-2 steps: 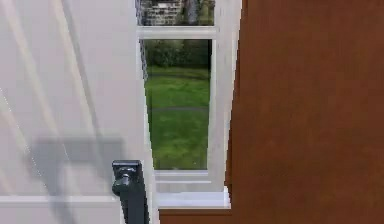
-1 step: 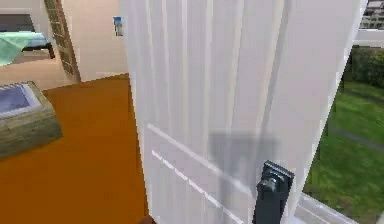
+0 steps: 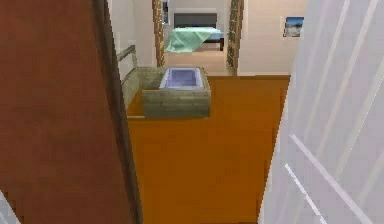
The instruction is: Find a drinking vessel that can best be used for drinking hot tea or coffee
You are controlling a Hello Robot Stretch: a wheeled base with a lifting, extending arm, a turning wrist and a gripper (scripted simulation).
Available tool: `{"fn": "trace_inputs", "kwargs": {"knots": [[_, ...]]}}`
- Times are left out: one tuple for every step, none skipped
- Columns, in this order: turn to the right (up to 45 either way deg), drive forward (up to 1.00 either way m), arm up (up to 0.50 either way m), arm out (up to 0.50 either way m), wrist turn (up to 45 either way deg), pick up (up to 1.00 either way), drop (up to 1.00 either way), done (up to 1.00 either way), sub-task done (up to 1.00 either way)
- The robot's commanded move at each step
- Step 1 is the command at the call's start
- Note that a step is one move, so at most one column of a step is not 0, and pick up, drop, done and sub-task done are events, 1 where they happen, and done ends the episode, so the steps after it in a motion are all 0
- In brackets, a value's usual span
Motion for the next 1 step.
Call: {"fn": "trace_inputs", "kwargs": {"knots": [[0.0,1.00,0.00,0.00,0.0,0.00,0.00,0.00,0.00]]}}
